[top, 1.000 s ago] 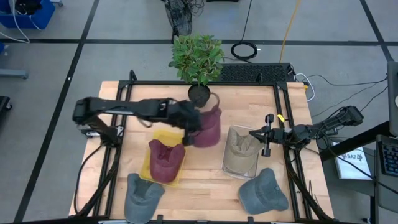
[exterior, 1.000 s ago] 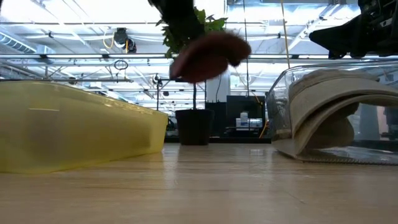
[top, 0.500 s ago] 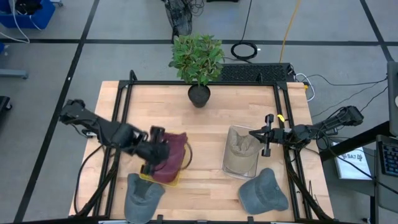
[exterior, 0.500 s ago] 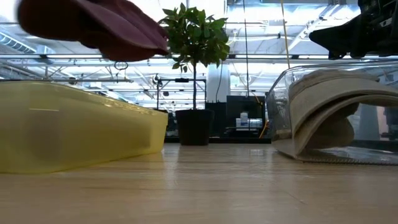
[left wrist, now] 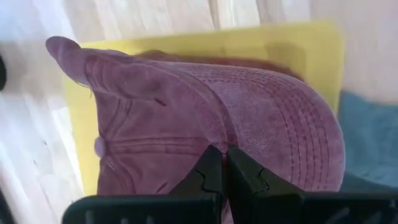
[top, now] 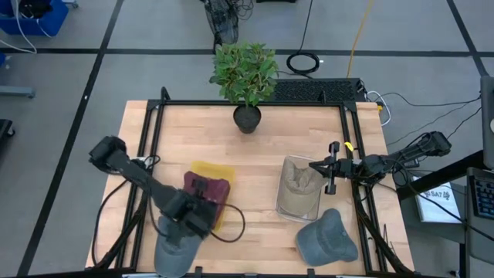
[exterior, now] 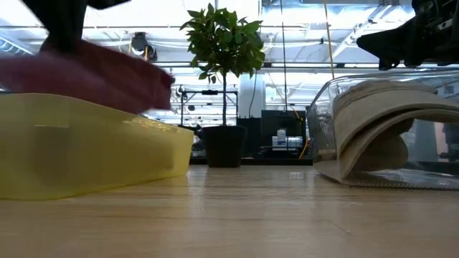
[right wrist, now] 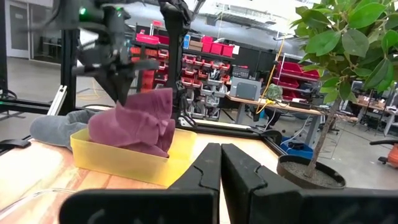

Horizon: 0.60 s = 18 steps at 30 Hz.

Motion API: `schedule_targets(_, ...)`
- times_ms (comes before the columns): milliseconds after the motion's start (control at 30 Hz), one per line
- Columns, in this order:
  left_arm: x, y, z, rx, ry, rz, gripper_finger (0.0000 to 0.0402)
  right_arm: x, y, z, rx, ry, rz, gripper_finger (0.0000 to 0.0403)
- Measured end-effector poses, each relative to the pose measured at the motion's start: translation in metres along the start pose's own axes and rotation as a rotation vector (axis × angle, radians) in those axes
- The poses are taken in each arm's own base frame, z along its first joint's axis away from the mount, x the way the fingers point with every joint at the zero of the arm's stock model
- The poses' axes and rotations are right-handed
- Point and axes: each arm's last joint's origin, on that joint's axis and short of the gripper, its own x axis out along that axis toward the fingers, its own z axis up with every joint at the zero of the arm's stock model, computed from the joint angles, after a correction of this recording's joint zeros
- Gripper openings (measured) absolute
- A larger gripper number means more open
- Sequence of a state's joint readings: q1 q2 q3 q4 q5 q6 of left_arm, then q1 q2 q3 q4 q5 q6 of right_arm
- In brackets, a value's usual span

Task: Pick & Place hat
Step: Put the red cap into the yellow bin

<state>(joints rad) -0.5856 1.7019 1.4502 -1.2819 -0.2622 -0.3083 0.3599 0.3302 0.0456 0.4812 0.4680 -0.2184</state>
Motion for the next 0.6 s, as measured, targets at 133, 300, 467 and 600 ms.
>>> schedule_targets(133,0.022,-0.006,0.008,0.048,0.079,0.002,0.0005,0.000,0.000,0.000,0.000,0.000,0.000,0.0000)
schedule_targets(300,0.044,-0.008,0.017,0.068,0.150,-0.014,0.0009,0.000,0.000,0.000,-0.002,0.000,0.000,0.0000)
schedule_targets(467,0.051,-0.008,0.022,0.078,0.145,-0.044,0.0007,0.000,0.000,0.000,-0.003,0.000,0.000,0.0000)
schedule_targets(600,0.052,-0.007,0.023,0.070,0.145,-0.044,0.0014,0.000,0.000,0.000,-0.003,0.000,0.000,0.0000)
